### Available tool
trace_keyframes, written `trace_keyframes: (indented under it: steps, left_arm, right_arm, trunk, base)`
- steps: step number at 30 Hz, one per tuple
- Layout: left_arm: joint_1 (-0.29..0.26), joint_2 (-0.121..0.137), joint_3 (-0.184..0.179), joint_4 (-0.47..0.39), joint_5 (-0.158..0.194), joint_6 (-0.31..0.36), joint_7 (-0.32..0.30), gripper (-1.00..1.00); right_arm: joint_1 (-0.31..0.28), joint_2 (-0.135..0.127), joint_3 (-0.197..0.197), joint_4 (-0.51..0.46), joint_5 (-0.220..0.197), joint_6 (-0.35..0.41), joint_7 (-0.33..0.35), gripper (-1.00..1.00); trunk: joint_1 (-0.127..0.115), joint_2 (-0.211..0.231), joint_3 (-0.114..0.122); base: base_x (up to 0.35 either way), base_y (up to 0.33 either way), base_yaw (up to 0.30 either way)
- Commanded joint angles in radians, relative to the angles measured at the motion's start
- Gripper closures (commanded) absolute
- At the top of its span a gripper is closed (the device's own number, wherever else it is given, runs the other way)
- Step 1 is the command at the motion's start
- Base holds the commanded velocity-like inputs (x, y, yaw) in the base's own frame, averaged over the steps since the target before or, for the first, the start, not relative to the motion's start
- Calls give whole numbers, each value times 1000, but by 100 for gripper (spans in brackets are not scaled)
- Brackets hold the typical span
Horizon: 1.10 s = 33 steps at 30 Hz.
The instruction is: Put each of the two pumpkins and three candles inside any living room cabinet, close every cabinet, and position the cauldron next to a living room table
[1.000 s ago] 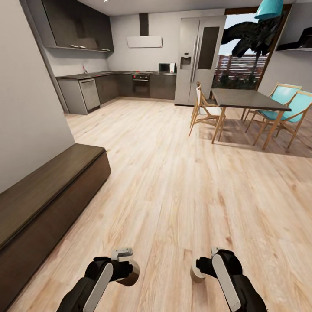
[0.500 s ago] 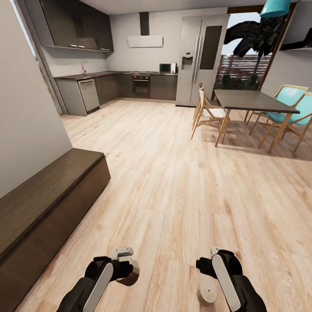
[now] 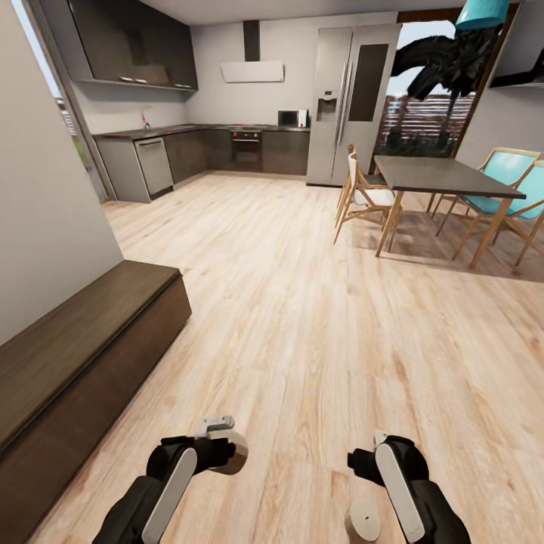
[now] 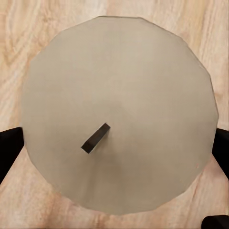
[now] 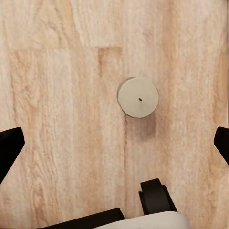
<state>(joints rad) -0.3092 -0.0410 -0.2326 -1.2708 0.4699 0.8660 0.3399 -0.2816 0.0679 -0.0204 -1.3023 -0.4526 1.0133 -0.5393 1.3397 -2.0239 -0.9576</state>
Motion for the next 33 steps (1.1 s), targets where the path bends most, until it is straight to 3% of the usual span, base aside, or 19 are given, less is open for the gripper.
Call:
trace_keyframes:
  steps: [1, 9, 14, 21, 33]
  left_arm:
    - [-1, -1, -1, -2, 10, 6, 10, 100]
    - [-1, -37, -10, -4, 9, 57, 10, 100]
    - [-1, -41, -14, -5, 9, 63, 10, 100]
    - [-1, -43, -15, -5, 9, 64, 10, 100]
    - [-1, -43, -16, -7, 9, 62, 10, 100]
  right_arm:
    - [0, 0, -14, -1, -11, 1, -10, -100]
    - [8, -1, -36, -4, -11, -3, -7, -100]
    - [14, -5, -39, -3, -10, -44, -8, -100]
    - [15, -4, -106, 0, -12, -50, -11, -100]
    - [15, -2, -113, 0, -12, -51, -10, -100]
  trunk:
    - [4, -8, -4]
    - [34, -64, -29]
    - [54, -99, -45]
    - [80, -148, -67]
    - [126, -232, -104]
  base:
    - [0, 0, 0]
    - [0, 0, 0]
    - [0, 0, 0]
    - [-99, 0, 0]
    - [-31, 0, 0]
